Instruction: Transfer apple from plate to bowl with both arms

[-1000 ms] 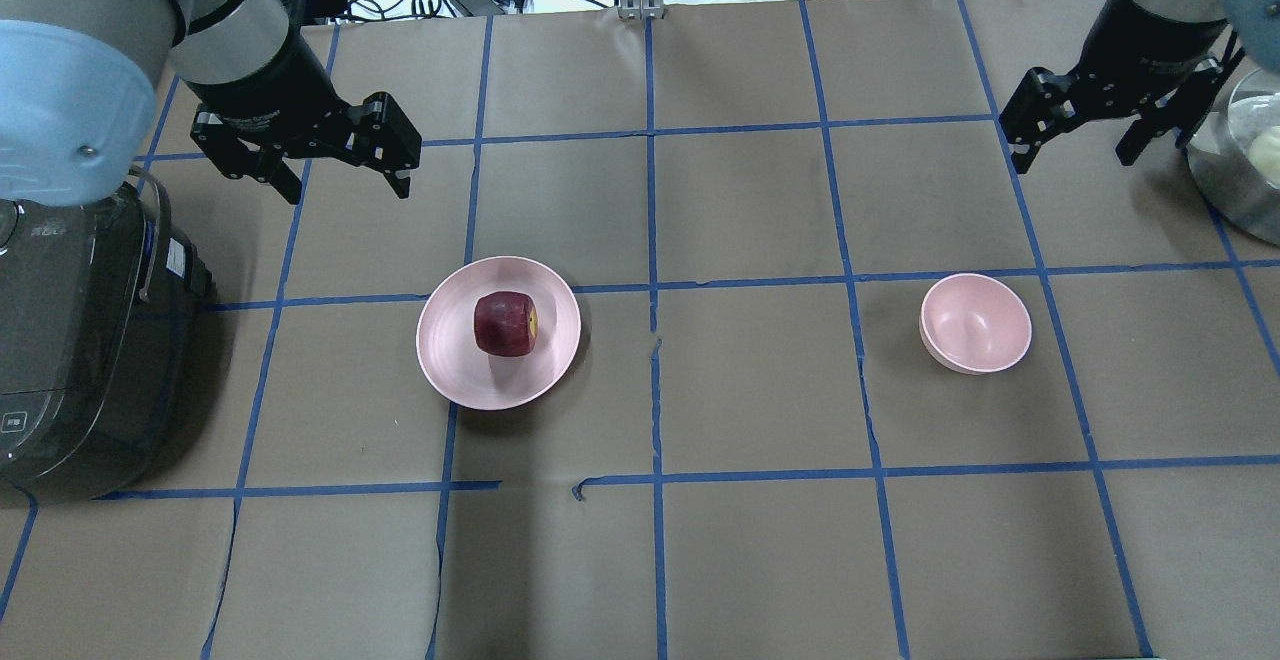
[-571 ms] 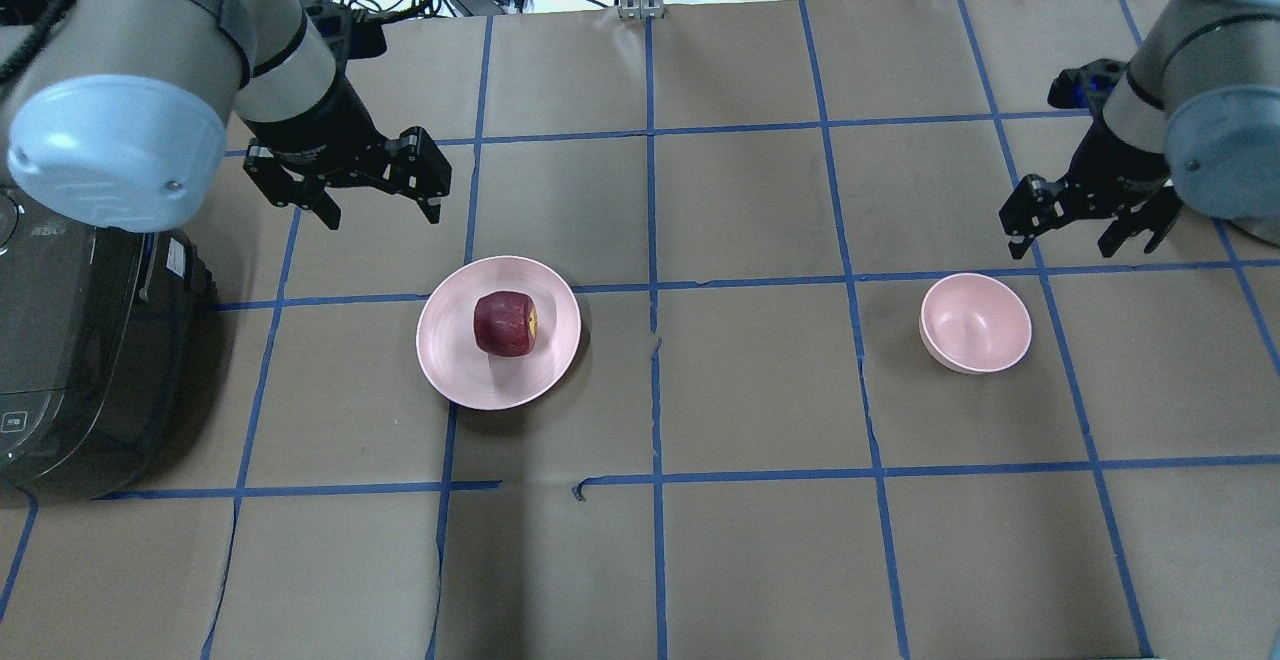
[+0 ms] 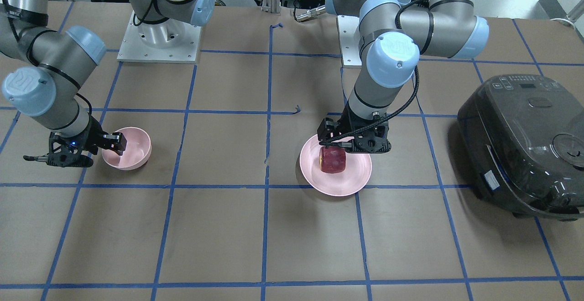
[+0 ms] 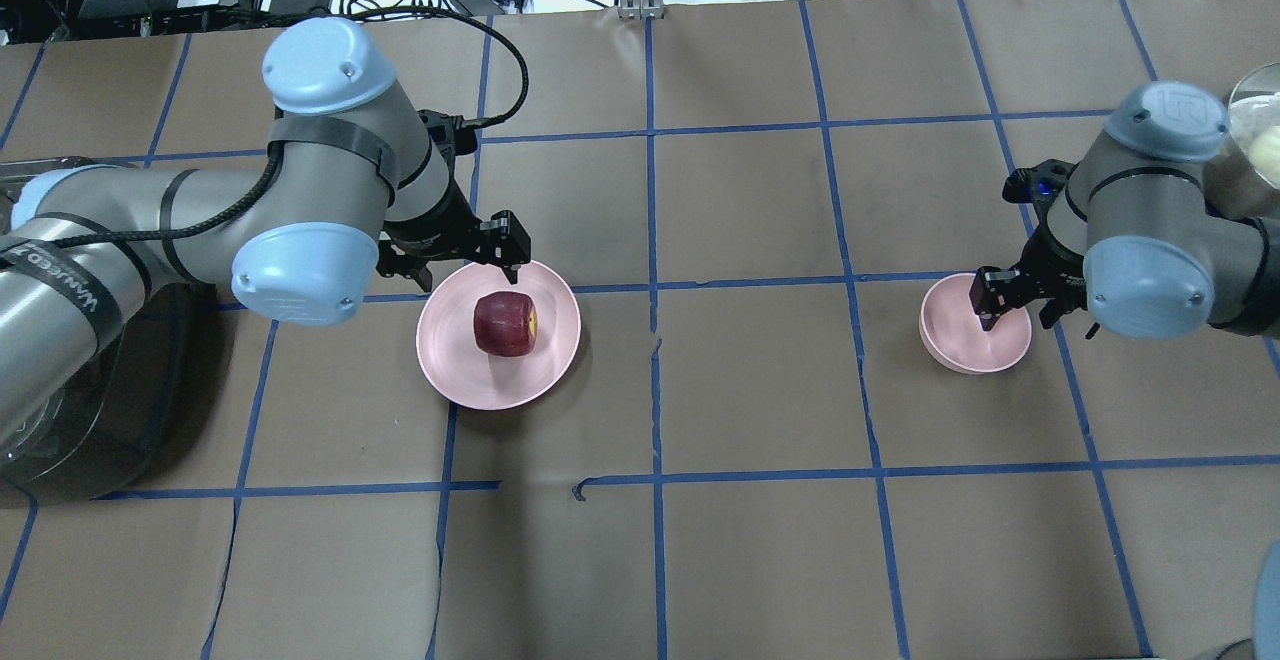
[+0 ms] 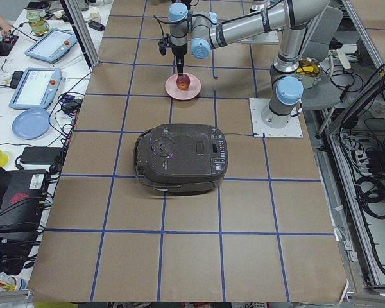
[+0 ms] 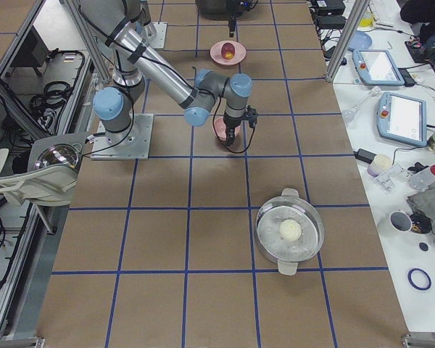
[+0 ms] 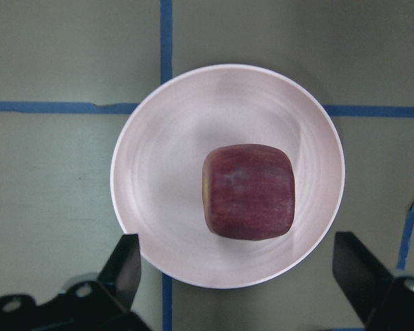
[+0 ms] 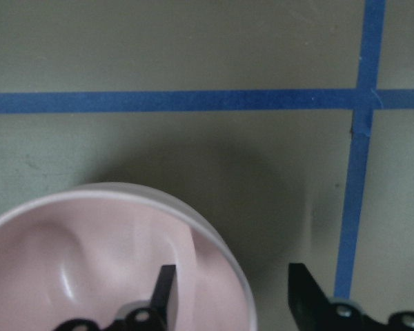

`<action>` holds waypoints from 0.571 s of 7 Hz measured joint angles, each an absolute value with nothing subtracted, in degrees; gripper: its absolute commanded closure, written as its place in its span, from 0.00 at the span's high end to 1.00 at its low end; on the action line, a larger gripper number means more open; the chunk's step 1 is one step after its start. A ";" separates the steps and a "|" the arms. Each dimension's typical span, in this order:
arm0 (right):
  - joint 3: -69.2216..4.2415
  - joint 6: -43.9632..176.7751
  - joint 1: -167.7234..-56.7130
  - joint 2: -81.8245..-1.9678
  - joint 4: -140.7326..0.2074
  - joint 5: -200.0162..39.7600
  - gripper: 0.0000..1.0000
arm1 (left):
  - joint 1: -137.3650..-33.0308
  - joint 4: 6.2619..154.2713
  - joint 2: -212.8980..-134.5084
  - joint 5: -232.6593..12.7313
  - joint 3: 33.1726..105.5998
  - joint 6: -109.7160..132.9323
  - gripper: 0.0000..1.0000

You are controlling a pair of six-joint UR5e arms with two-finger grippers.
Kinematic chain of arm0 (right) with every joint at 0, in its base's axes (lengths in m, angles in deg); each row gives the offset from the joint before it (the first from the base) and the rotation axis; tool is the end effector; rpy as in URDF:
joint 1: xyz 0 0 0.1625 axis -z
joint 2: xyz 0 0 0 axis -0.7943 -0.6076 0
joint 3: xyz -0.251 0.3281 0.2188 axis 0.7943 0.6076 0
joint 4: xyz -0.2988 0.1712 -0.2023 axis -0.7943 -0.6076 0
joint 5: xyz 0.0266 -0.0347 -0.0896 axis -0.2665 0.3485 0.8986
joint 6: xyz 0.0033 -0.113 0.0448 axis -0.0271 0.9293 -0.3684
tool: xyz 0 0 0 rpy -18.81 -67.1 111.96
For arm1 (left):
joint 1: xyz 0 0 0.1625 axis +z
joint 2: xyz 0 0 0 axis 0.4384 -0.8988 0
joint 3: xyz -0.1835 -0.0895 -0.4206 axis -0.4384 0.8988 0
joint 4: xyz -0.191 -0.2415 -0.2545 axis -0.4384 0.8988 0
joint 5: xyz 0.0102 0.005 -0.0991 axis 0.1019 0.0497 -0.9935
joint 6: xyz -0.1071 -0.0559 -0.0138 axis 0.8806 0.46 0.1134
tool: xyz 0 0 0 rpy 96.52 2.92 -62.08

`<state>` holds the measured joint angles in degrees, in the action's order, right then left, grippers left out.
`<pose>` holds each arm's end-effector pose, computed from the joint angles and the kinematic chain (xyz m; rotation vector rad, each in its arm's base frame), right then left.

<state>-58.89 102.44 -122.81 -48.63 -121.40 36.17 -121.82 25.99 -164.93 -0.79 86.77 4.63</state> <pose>-0.0416 -0.4890 0.2321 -0.0027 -3.1126 -0.1549 -0.1896 -0.4971 0.3147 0.0529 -3.1023 -0.0392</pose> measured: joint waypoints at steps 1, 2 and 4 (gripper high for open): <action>-58.94 103.12 -122.81 -48.61 -121.85 36.39 0.00 | -122.83 24.62 -166.68 -0.47 87.05 4.99 1.00; -58.50 103.28 -122.81 -48.65 -121.68 36.36 0.00 | -123.26 23.22 -168.51 -0.32 87.22 5.05 1.00; -57.22 101.92 -124.25 -49.03 -120.33 34.31 0.00 | -123.59 20.57 -171.29 1.32 88.36 4.82 0.87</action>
